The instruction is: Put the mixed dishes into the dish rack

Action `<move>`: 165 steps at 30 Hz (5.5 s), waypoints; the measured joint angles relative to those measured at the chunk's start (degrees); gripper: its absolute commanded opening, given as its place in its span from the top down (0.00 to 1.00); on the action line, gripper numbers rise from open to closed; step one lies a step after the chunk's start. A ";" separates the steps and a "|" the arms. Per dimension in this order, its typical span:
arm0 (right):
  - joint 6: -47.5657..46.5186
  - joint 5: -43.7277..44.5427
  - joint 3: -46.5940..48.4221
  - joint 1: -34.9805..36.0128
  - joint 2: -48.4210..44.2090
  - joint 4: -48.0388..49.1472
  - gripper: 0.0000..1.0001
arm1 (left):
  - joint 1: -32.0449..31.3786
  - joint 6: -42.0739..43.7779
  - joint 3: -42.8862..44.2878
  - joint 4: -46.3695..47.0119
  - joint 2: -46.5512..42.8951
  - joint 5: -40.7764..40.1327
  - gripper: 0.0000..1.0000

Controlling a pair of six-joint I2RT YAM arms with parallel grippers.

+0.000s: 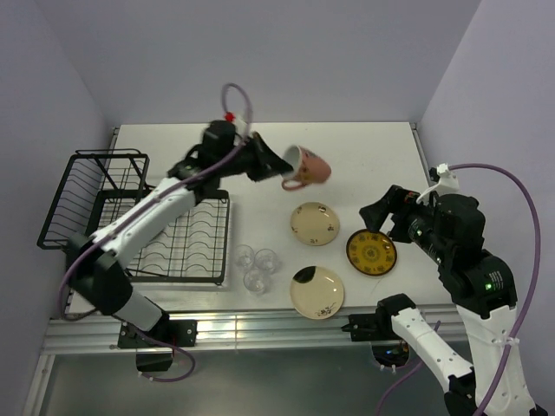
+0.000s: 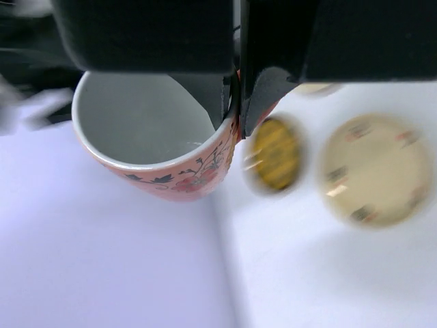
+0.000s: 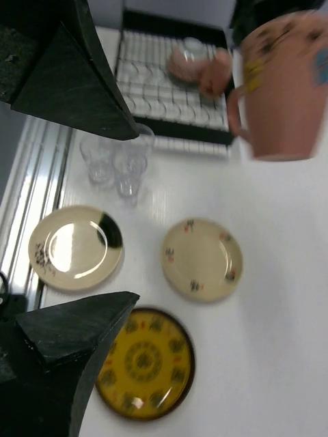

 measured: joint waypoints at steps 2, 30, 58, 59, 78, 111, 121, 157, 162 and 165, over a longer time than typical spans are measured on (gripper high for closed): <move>-0.07 -5.95 -0.13 0.00 -0.04 3.54 0.00 | 3.93 -9.16 -3.32 8.11 -5.77 1.46 1.00; 19.98 -48.59 1.73 2.73 26.82 68.54 0.28 | 4.66 -56.59 -16.17 41.77 -18.58 0.92 1.00; 20.17 -48.02 13.14 12.63 37.20 66.01 1.00 | 4.70 -57.48 -20.22 38.34 -25.55 1.88 0.01; 20.17 -47.82 12.87 12.50 36.74 65.72 1.00 | 4.83 -56.41 -20.33 35.74 -26.88 1.92 0.01; 1.99 -31.10 17.66 21.70 46.34 41.62 1.00 | 5.57 -5.75 10.21 -26.51 -46.64 -20.57 0.02; -14.97 -3.41 38.56 50.69 87.67 31.26 1.00 | 5.57 6.97 15.93 -17.40 -51.23 -25.20 0.01; -12.33 -1.79 47.06 52.33 96.48 31.41 1.00 | 5.57 6.43 15.39 -17.18 -51.23 -24.57 0.01; -2.29 2.60 24.37 49.99 73.13 40.79 0.30 | 5.57 5.42 18.23 -25.79 -45.46 -21.75 0.05; 4.52 6.93 12.09 37.75 55.58 38.16 0.30 | 5.57 5.60 15.34 -29.05 -41.38 -18.78 0.07; 7.13 10.84 3.96 27.10 44.61 33.64 0.30 | 5.57 6.08 9.60 -31.15 -39.69 -16.72 0.08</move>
